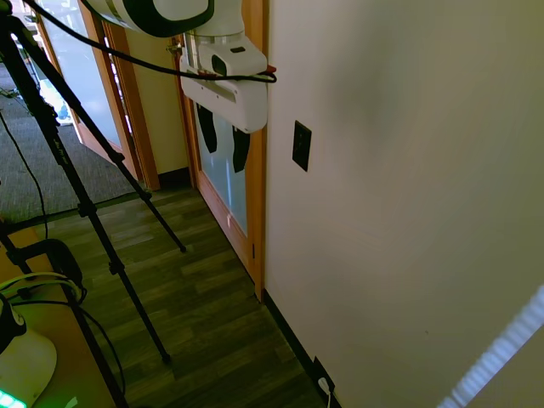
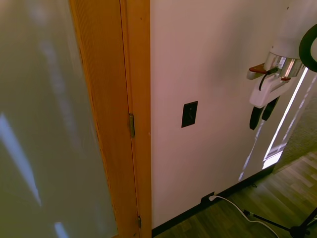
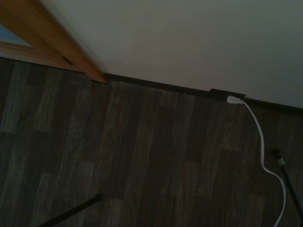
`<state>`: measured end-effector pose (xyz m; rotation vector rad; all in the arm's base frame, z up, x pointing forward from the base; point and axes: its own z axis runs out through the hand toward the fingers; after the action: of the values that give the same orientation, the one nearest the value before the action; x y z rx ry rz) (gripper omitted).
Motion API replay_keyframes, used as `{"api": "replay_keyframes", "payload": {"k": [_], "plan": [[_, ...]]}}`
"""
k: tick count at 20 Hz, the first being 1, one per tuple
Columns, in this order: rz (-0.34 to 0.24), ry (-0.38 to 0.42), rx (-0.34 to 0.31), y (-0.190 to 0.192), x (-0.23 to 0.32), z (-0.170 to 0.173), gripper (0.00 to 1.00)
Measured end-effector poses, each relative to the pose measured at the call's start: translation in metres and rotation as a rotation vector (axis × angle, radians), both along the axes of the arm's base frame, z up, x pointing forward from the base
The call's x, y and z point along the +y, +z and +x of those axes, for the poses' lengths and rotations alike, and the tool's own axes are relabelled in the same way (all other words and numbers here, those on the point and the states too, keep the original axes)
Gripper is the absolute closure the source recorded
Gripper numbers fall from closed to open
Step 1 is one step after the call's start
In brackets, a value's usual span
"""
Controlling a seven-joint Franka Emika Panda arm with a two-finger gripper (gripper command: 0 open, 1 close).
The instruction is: Turn on the light
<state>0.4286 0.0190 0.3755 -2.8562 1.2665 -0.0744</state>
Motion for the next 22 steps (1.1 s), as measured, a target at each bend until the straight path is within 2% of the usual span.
{"api": "replay_keyframes", "payload": {"k": [3,6,9,14,17,18,22], "plan": [[0.0,-0.016,0.0,-0.001,0.001,0.0,0.0],[-0.003,-0.076,-0.03,-0.003,0.015,0.015,0.0],[0.019,-0.121,-0.069,-0.018,0.032,0.057,0.0],[0.072,-0.148,-0.158,-0.068,0.041,0.141,0.0],[0.075,-0.176,-0.203,-0.088,0.044,0.168,0.0],[0.073,-0.185,-0.221,-0.09,0.046,0.172,1.0],[0.033,-0.224,-0.282,-0.09,0.05,0.177,1.0]]}}
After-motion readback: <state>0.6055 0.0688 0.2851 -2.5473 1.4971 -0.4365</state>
